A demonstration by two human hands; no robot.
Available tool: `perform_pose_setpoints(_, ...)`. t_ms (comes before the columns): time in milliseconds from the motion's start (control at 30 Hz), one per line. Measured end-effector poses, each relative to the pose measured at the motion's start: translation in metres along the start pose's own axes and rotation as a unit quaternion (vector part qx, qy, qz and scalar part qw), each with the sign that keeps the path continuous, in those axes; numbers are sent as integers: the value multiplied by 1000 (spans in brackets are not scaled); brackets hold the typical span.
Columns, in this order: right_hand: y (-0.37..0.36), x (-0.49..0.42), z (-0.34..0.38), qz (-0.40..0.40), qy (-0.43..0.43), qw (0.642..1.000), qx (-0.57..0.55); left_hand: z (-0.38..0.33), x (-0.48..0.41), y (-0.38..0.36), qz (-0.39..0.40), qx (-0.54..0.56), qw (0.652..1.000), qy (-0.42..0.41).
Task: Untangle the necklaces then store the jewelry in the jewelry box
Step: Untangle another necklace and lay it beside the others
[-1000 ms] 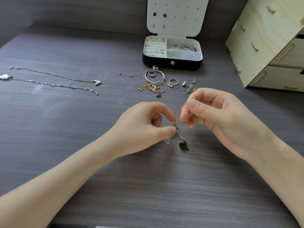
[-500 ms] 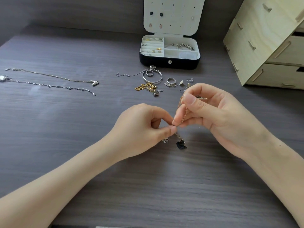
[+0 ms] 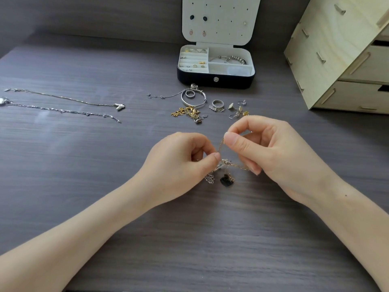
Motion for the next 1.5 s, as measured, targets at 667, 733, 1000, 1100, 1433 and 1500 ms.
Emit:
perform_pose_setpoints(667, 19, -2, 6, -73, -4, 996, -46, 3, 0, 26, 41, 188, 981, 37)
perform_pose_setpoints(733, 21, -2, 5, -93, -8, 994, -59, 4, 0, 34, 40, 196, 979, 35)
perform_pose_setpoints(1000, 30, -4, 8, -140, -37, 977, -156, 11, -5, 51, 4, 241, 969, 56)
perform_pose_setpoints(1100, 31, -3, 10, -112, -44, 988, -97, 15, -8, 49, 19, 296, 952, 75)
perform_pose_setpoints(1433, 22, 9, 14, 198, -65, 955, 211, 16, -5, 38, 107, 294, 940, 135)
perform_pose_setpoints(1500, 17, 14, 13, 269, -59, 928, 252, 16, -3, 39, 127, 221, 959, 123)
Point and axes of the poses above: each hand's wrist, its own x-axis away from the middle knuckle, its own y-axis out of the back of the hand, z = x × y, the point moved 4 cm from there along -x, towards the middle knuckle, and after that the axes turned 4 degrees about -x, right-handed, at the moved point
